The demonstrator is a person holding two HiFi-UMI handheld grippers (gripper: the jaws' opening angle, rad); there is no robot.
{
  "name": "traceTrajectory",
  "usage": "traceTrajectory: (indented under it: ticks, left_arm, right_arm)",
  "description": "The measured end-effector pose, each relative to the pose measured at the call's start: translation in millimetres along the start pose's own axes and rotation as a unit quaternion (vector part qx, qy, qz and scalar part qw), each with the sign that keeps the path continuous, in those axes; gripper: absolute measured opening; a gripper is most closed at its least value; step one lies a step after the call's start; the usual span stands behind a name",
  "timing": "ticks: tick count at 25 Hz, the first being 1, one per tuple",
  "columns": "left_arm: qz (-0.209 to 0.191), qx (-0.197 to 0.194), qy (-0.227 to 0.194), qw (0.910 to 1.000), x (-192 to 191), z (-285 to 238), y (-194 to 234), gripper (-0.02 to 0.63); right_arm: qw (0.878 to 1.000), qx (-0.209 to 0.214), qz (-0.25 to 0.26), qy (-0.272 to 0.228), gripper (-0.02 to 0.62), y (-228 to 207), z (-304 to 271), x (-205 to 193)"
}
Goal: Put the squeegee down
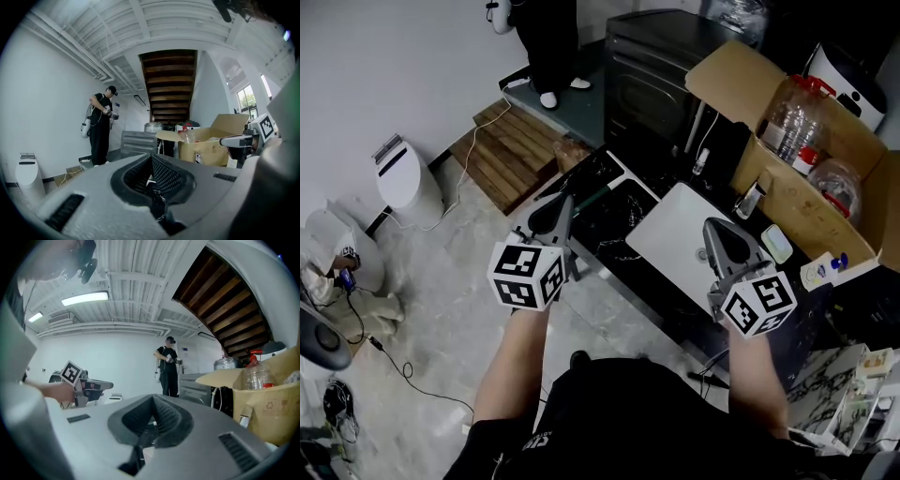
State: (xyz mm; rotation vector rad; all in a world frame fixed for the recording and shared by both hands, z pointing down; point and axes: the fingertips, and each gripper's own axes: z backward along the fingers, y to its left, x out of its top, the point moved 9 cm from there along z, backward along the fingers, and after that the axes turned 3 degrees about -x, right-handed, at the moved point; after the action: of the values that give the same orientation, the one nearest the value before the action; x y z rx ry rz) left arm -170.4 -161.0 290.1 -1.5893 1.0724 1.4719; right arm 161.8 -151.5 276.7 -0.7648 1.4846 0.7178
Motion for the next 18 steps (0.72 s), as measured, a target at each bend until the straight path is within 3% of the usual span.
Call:
traceTrajectory:
  ticks: [18]
  left_arm:
    - [0.0,-0.019,0.016,0.9997,-9,7,-9,0.009]
  right_arm:
    - [1.0,0.001,-0.009,0.002,0.002,9,15,-6]
